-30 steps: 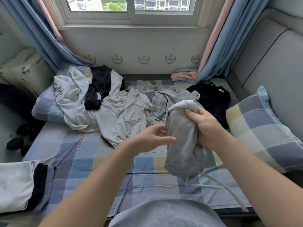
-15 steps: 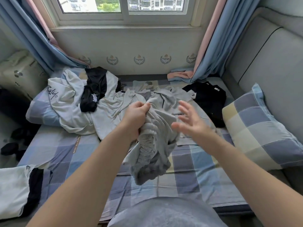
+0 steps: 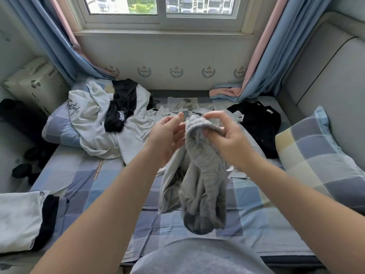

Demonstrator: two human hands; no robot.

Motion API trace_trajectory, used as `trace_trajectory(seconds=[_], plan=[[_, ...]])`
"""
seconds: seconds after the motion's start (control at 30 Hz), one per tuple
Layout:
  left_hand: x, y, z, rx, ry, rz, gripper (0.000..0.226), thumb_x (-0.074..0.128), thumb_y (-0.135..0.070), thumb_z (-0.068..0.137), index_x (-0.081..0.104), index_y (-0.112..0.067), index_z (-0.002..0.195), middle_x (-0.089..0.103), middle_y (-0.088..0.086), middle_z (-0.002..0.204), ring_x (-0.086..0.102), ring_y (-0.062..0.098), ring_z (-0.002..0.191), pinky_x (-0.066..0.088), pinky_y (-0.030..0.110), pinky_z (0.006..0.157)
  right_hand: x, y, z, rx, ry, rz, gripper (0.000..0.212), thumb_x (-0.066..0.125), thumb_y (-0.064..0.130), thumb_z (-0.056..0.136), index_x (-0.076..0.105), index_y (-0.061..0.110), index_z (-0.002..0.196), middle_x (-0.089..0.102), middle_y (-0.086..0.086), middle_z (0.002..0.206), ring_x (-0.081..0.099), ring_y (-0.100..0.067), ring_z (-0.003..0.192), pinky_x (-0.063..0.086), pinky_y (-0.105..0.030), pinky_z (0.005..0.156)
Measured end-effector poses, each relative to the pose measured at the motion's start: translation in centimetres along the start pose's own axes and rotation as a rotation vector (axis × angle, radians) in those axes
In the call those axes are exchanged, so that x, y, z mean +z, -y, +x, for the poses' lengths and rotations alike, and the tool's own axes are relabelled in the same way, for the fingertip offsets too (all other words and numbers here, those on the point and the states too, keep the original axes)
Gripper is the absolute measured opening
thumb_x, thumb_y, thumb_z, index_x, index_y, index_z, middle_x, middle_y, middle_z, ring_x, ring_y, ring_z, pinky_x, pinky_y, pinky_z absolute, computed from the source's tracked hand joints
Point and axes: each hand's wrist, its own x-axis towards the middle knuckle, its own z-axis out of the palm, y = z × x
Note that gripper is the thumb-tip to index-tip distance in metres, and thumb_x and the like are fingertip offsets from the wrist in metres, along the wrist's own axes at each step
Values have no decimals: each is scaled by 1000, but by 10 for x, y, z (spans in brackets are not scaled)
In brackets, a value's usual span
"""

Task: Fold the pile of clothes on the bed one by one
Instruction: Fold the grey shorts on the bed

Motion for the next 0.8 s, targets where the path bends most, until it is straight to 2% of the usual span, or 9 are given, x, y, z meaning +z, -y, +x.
trace_trajectory(seconds=[0.1, 0.2, 0.3, 0.4, 0.47, 0.53, 0.6, 0.7, 0.8], plan=[[1, 9, -10, 158, 33, 225, 30, 68, -41, 94, 62, -12, 99, 70, 5, 95, 67, 17, 82, 57, 32, 73, -12, 10, 14, 44, -79, 64, 12, 61, 12, 99, 70, 14, 107, 69, -21, 101, 63, -22, 85, 55, -51, 82], [12, 14, -22, 223, 157, 418, 46, 73, -58, 76, 67, -18, 98, 71, -8, 84, 66, 9, 75, 54, 23, 67, -21, 13, 23, 95, -129, 47, 14, 61, 14, 97, 72, 7, 98, 68, -30, 100, 60, -24, 82, 53, -58, 84], [29, 22, -25, 270, 280, 470, 43, 76, -48, 73, 70, -17, 102, 75, -5, 87, 72, 12, 79, 58, 28, 68, -26, 16, 28, 92, -132, -28, 18, 63, 26, 96, 74, 13, 91, 71, -22, 92, 61, -20, 79, 54, -55, 81], [35, 30, -18, 325, 214, 509, 19, 71, -21, 82, 69, -10, 97, 74, 12, 90, 71, 30, 86, 60, 49, 79, -34, 17, 33, 101, -86, -145, 26, 61, 35, 96, 74, 14, 89, 71, -21, 89, 59, -20, 74, 53, -48, 71], [25, 34, -10, 389, 114, 628, 4, 64, -14, 87, 60, -13, 86, 63, 6, 71, 61, 17, 64, 52, 40, 59, -46, 19, 38, 107, -75, -194, 34, 61, 37, 95, 72, 5, 94, 68, -30, 90, 53, -21, 73, 47, -46, 64], [8, 30, 1, 434, -25, 745, 19, 62, -12, 92, 50, -21, 80, 52, -3, 61, 45, 5, 47, 38, 29, 45, -65, 22, 41, 100, -65, -259, 39, 63, 36, 94, 69, -3, 93, 64, -22, 76, 48, -20, 70, 41, -39, 64], [-15, 24, 13, 436, -96, 829, 22, 63, -15, 96, 50, -26, 81, 57, -3, 62, 45, 6, 43, 38, 26, 43, -86, 26, 41, 122, 45, -363, 43, 66, 39, 96, 68, -4, 91, 55, -14, 71, 45, -21, 66, 37, -35, 65], [-44, 16, 26, 413, -87, 1009, 23, 68, -21, 95, 53, -29, 79, 59, -7, 63, 49, 11, 46, 40, 26, 48, -108, 22, 33, 203, 241, -448, 28, 66, 36, 96, 76, 11, 90, 68, -19, 81, 57, -20, 69, 46, -36, 65], [-66, 18, 35, 338, -80, 1108, 24, 70, -18, 92, 57, -30, 77, 61, -7, 69, 53, 17, 55, 40, 26, 48, -122, 4, 26, 251, 198, -234, 13, 65, 22, 97, 77, 15, 99, 75, -9, 90, 66, -14, 78, 54, -27, 70]])
